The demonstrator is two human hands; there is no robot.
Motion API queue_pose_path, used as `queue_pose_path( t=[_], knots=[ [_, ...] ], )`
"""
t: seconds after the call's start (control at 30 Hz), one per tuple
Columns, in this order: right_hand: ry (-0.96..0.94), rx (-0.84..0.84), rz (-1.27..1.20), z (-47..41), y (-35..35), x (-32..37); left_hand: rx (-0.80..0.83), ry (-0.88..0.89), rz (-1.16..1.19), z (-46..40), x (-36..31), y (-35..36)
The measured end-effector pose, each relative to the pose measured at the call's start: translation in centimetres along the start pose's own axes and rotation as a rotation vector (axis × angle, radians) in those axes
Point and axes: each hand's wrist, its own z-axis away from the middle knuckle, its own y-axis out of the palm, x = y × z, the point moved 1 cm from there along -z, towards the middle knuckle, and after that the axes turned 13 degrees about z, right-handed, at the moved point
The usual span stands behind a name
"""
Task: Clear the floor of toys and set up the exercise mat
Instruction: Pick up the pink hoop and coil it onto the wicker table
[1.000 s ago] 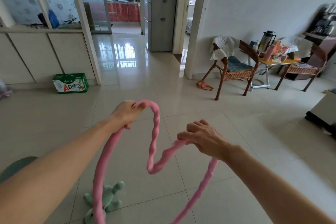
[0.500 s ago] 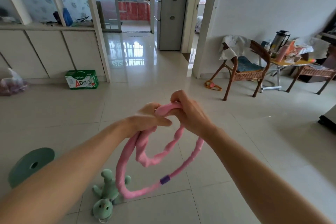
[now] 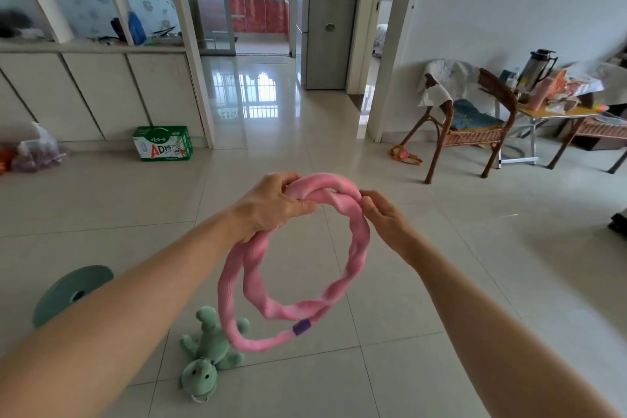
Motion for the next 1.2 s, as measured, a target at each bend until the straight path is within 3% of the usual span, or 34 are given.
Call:
queue_pose_path(
  t=[0.2,0.33,0.4,0.47,0.67,0.83,1.03,1.2],
  knots=[
    [0.195,0.19,0.129,-0.2,2.6,-3.4,-0.032,-0.026,0.007,-0.2,0.1,-1.1],
    [0.209,0.36,0.137,0.5,5.8,-4.6,-0.057,-0.06,0.038,0.2,0.1,-2.9],
    [0.232,0.31,0.112,0.5,7.3,-4.6,-0.071,-0.071,0.042,0.4,0.1,-3.7],
    [0.274,0.151,0.041,0.1,7.9,-4.5,-0.123,-0.085,0.03,0.5,0.5,-4.4],
    [0.266,-0.211,-0.228,-1.0,6.0,-2.3,-0.378,-0.14,0.021,0.5,3.6,-6.2],
    [0.265,-0.244,-0.678,-2.4,3.9,3.6,-0.494,-0.154,0.182,-0.1,5.6,-5.6],
    [0.366,-0.16,-1.057,-3.1,3.0,8.4,-0.358,-0.201,0.596,-0.5,5.2,-2.9],
    [0.422,-0.182,-1.259,-3.3,2.6,9.9,0.115,-0.217,0.731,-0.1,3.5,-0.2]
  ],
)
